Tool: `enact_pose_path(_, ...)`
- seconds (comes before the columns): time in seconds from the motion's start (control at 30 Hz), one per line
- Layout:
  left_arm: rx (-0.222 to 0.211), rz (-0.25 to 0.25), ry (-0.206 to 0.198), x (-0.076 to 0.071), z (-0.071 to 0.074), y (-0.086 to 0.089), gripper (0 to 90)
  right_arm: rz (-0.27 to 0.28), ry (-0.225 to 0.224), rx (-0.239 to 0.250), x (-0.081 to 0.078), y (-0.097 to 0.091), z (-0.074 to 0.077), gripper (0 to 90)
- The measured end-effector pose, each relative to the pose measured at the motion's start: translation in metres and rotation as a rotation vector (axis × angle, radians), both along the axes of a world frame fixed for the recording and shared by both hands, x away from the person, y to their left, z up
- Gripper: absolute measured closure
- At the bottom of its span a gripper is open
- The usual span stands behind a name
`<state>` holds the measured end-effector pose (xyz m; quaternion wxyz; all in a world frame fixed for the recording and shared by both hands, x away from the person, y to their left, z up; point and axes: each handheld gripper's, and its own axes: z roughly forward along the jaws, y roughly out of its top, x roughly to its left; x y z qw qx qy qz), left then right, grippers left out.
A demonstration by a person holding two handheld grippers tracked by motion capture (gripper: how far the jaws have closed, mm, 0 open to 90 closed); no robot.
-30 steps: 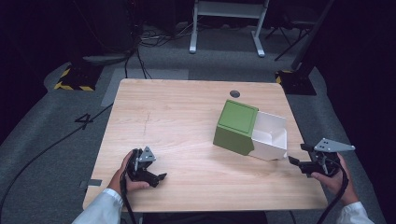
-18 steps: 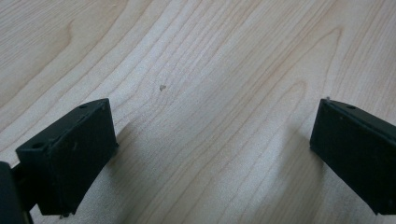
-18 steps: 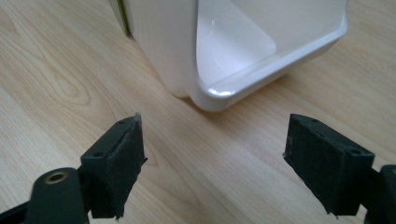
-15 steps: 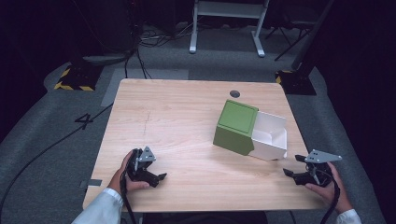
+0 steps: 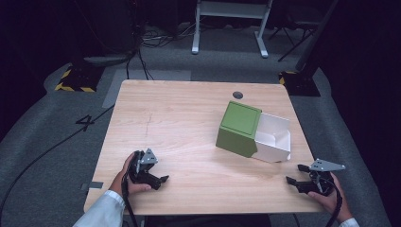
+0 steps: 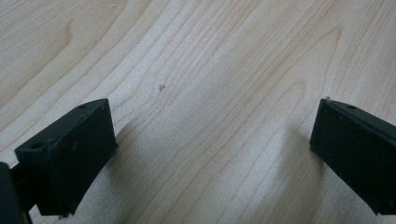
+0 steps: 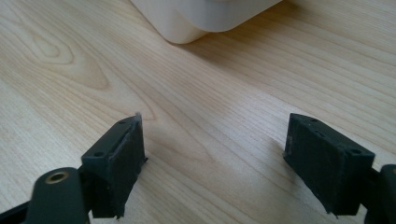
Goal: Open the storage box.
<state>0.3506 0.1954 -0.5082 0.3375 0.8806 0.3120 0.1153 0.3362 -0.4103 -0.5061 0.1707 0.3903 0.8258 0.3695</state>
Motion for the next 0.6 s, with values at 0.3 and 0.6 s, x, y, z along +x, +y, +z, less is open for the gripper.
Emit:
enact_pose_path(0.3,0.000,0.000,0.000,0.0000,-0.0001,0.0000,0.3,-0.035,-0.013,-0.008,-0.0019,0.0010,-0.0013,19.1)
enact_pose_path(0.6,-0.005,0.005,0.000,-0.0010,-0.0003,0.0000,0.4,-0.035,-0.014,-0.010,-0.0010,0.0014,-0.0015,18.4)
